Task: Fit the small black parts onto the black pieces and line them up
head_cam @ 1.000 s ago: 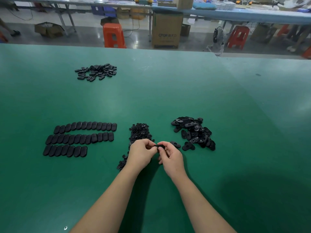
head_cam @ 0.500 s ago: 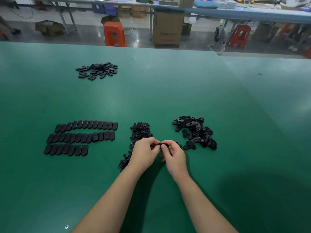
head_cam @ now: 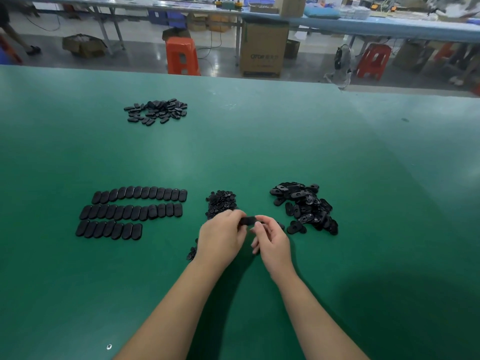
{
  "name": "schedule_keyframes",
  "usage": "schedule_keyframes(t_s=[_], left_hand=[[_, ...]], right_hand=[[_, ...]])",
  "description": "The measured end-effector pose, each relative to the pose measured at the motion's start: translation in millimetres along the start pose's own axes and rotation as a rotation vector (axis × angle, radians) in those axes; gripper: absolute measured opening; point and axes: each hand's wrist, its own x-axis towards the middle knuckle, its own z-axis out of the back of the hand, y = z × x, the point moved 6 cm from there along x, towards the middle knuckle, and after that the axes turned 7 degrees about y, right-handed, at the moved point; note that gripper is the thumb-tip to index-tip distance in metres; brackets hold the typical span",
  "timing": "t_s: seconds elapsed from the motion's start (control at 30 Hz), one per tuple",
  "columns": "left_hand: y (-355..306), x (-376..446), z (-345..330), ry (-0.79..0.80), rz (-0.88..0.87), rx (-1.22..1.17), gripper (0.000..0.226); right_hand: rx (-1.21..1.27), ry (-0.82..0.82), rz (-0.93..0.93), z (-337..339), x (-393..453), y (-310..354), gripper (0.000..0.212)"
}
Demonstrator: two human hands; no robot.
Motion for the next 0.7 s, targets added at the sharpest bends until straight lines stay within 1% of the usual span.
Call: schedule_keyframes(t_s=[0.1,0.2,0.33,0.43,0.57,0.63,0.7], left_hand=[[39,-6,23,-0.116,0.253,-0.050,0.015],[94,-24,37,-0.154,0.487,-0.036,0.014],[147,-54,46,-0.139,0.658,0.026,0.020],[159,-66,46,-0.089,0.697,0.078,0.027],[154,-69,45,-0.058,0.591,0.111,0.019],[154,-69,45,-0.055,0.585,0.121,0.018],[156,-71,46,-0.061,0.603,0.127,0.022]], right_hand=[[-0.026,-0.010,-0.014,0,-2,0,0.016],[-0.089,0.006,-0.020,0,-4,2,0.016],[-0.122,0.011,-0.017,0,-5,5,0.017],[-0.128,0.010,-0.024,-1,-6,5,0.018],[-0.131,0.004,-0.030,0,-7,5,0.019],[-0.138,0.003,-0.030,0,-7,5,0.019],[-0.141,0.004,-0.028,-1,-7,5,0.019]])
